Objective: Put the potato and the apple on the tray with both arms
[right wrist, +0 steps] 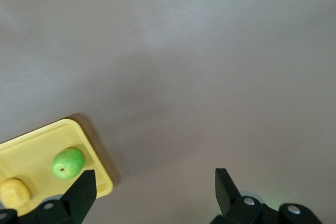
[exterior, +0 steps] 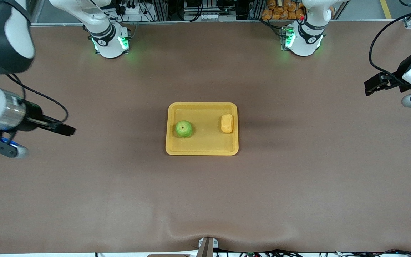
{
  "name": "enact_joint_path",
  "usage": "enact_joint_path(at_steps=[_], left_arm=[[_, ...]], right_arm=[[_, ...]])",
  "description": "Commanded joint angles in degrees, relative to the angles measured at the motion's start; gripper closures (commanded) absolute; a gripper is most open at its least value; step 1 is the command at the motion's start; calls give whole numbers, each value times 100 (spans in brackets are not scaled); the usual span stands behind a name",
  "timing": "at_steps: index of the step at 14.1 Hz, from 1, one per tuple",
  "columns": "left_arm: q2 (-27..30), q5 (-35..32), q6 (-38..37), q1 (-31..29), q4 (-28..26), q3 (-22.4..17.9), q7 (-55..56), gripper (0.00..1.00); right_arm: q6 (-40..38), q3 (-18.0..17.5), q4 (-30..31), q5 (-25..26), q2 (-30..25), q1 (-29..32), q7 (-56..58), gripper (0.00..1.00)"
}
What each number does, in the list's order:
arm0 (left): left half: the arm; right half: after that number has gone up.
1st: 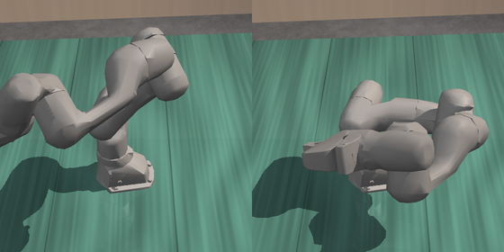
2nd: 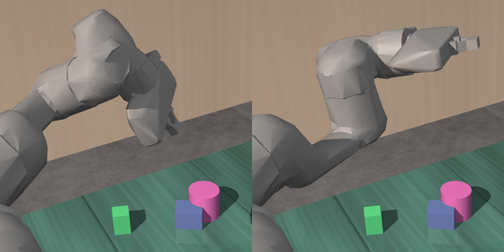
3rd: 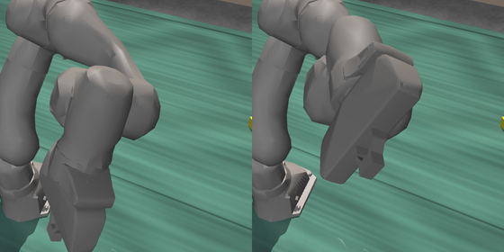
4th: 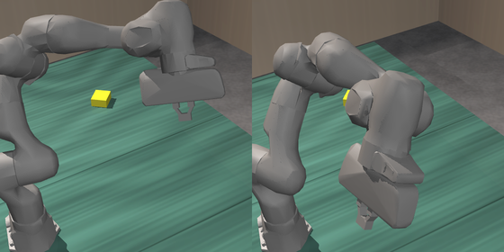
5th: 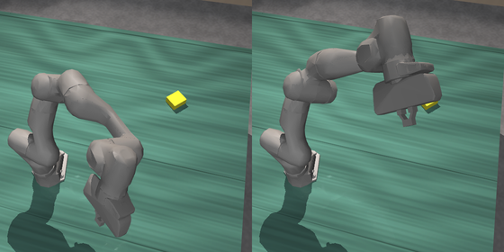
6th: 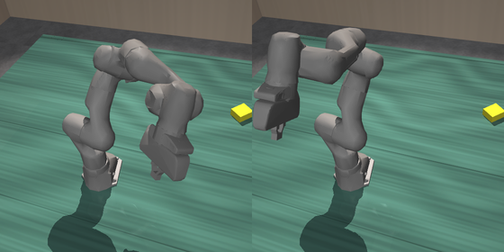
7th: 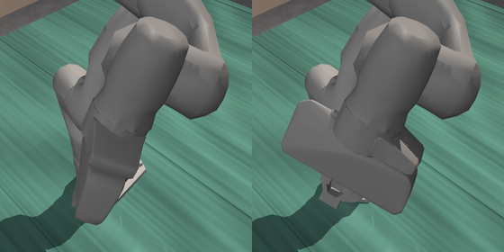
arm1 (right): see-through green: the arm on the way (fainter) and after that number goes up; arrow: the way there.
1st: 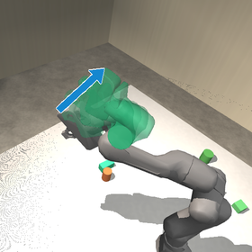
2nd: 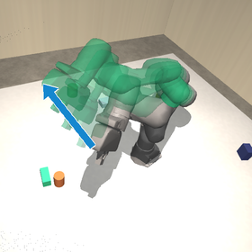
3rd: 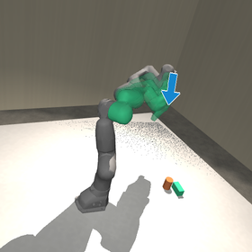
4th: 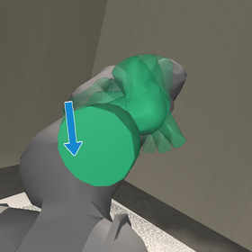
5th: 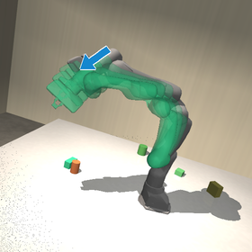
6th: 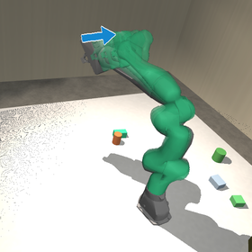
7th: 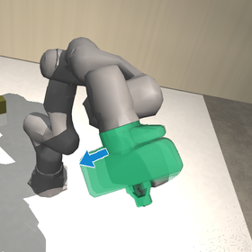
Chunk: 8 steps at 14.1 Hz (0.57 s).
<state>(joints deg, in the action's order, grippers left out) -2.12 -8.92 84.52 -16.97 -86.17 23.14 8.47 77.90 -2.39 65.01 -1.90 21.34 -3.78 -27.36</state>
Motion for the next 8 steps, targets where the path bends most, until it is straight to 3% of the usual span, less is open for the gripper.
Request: enact_joint_path(at_steps=[1, 3, 8], left_arm=[[238, 145, -58, 157, -31, -246, -126, 0], [291, 294, -58, 780, -75, -966, -126, 0], [511, 356, -137, 1538, -320, -1680, -117, 0]], right_arm=[[-126, -104, 240, 268, -497, 167, 737, 0], [-214, -104, 546, 391, -910, 438, 1458, 0], [-415, -113, 794, 392, -1404, 1028, 2455, 0]])
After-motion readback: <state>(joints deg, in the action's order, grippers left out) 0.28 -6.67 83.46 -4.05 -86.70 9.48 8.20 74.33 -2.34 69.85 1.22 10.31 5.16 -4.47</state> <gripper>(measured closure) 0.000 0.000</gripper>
